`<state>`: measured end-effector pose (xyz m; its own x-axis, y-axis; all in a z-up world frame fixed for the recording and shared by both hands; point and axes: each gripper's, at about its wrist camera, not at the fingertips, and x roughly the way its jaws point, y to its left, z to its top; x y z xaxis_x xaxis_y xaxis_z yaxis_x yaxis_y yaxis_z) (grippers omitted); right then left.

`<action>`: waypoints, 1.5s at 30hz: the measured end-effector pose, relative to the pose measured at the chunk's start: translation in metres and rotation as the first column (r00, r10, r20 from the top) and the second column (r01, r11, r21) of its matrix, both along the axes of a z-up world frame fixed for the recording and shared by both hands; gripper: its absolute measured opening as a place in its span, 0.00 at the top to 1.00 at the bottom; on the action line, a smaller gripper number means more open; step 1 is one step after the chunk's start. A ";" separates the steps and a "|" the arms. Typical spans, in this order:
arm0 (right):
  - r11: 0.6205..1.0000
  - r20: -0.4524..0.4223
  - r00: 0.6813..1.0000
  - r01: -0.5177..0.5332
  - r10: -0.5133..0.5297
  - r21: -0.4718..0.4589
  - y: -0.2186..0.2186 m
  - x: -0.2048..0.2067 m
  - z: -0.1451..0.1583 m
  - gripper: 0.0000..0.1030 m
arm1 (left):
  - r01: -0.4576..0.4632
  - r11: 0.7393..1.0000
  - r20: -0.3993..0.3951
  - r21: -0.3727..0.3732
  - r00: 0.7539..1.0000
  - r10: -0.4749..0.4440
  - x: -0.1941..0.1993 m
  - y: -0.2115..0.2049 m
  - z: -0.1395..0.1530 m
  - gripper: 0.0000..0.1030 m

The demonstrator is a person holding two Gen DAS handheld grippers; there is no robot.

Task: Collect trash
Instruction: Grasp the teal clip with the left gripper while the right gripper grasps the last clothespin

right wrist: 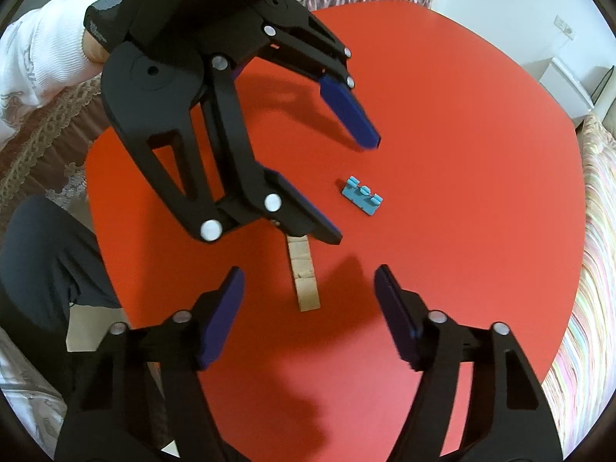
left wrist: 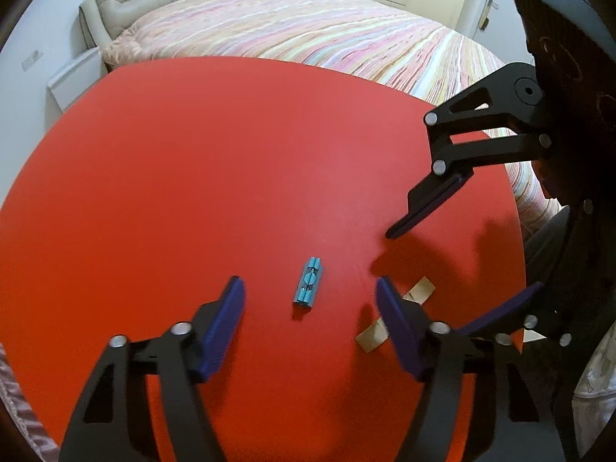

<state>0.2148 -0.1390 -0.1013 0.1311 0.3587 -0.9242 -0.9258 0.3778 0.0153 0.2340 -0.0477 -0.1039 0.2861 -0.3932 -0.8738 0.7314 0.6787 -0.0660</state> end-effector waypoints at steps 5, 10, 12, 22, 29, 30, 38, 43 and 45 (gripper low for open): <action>1.000 0.012 1.000 -0.012 0.012 -0.008 0.005 -0.003 -0.006 0.49 | 0.014 1.000 0.000 0.007 1.000 -0.014 0.000 0.000 -0.004 0.65; 1.000 0.008 1.000 -0.020 0.020 -0.005 0.007 -0.006 -0.008 0.70 | 0.007 1.000 -0.002 0.021 1.000 -0.007 0.001 0.000 -0.003 0.87; 1.000 0.009 0.999 -0.031 0.031 -0.003 0.009 -0.006 -0.009 0.78 | 0.004 1.000 -0.003 0.026 1.000 -0.004 0.001 0.000 -0.003 0.89; 1.000 -0.018 1.000 -0.008 0.008 0.001 0.013 -0.002 -0.010 0.89 | -0.008 0.999 -0.005 0.032 1.000 0.009 0.003 -0.002 -0.004 0.90; 1.000 -0.016 1.000 0.013 -0.013 0.002 0.006 0.002 -0.004 0.89 | -0.041 0.999 0.002 0.030 0.999 0.041 -0.002 0.004 0.001 0.90; 1.000 -0.016 1.000 0.018 -0.018 0.004 0.005 0.002 -0.002 0.90 | -0.049 0.998 0.004 0.030 0.999 0.049 -0.003 0.005 0.002 0.90; 0.998 -0.006 0.999 0.053 -0.053 0.021 -0.003 -0.004 0.022 0.89 | -0.109 0.994 0.024 0.020 0.994 0.109 -0.022 0.005 0.025 0.90; 0.995 0.002 0.996 0.093 -0.094 0.033 -0.013 -0.012 0.040 0.89 | -0.155 0.988 0.034 0.003 0.987 0.154 -0.045 0.003 0.046 0.90; 0.994 0.007 0.994 0.105 -0.105 0.037 -0.020 -0.021 0.045 0.89 | -0.167 0.986 0.037 0.005 0.985 0.167 -0.056 0.003 0.053 0.90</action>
<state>0.1939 -0.1588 -0.0564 0.1780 0.3759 -0.9094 -0.8811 0.4724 0.0228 0.1775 -0.0452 -0.0508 0.3788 -0.3304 -0.8645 0.6098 0.7918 -0.0354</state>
